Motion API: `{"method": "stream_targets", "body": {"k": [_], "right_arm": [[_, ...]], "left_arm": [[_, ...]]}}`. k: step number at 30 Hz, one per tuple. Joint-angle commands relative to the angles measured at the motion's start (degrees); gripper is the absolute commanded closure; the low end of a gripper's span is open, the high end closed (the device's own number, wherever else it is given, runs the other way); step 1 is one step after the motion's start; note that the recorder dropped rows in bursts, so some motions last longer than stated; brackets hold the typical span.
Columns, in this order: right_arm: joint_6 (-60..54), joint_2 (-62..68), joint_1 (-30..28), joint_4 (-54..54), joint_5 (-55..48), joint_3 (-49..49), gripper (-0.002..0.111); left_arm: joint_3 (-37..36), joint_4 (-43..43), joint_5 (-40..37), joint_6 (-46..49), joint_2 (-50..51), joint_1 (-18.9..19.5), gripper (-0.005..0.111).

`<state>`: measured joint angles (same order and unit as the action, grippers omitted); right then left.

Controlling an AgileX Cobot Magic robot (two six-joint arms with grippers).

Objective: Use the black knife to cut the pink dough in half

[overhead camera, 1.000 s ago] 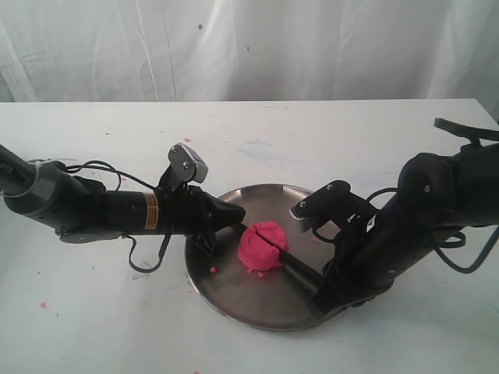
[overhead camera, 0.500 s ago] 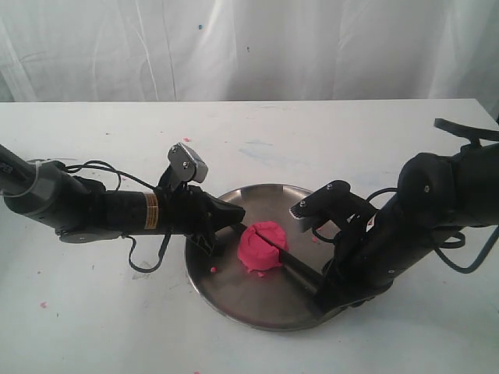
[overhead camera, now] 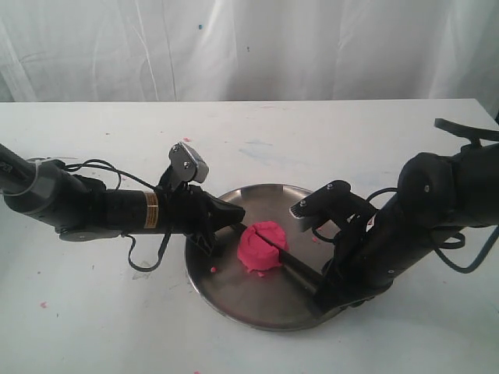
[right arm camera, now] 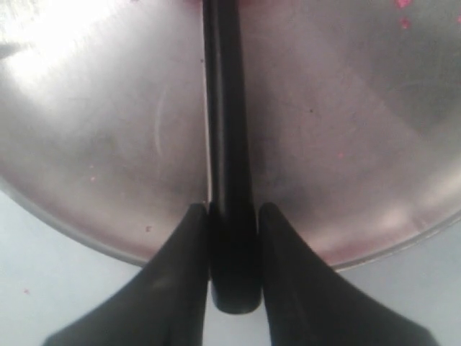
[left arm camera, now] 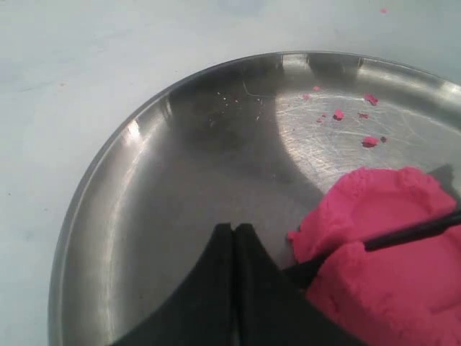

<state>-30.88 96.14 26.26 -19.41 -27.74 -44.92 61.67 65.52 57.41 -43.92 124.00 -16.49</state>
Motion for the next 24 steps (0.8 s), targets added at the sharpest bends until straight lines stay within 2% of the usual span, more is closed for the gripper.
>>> {"method": "stream_targets", "body": {"k": [1, 13, 16, 21, 24], "right_arm": [[0.66, 1.42, -0.05, -1.49, 2.17, 0.32, 0.108], [0.66, 1.42, -0.05, -1.38, 2.17, 0.32, 0.108], [0.66, 1.42, -0.05, -1.38, 1.96, 0.32, 0.108], [0.66, 1.42, -0.05, -1.38, 1.96, 0.32, 0.108], [0.66, 1.42, -0.05, -1.38, 1.96, 0.32, 0.108]], "left_arm": [[-0.89, 4.73, -4.52, 0.21, 0.77, -0.27, 0.107], [-0.89, 2.65, -3.85, 2.37, 0.34, -0.04, 0.107], [-0.89, -0.15, -0.21, 2.37, -1.38, 0.8, 0.107], [-0.89, -2.44, 12.38, 2.37, -7.13, 4.03, 0.107], [-0.89, -1.29, 12.55, 2.25, -12.04, 6.27, 0.107]]}}
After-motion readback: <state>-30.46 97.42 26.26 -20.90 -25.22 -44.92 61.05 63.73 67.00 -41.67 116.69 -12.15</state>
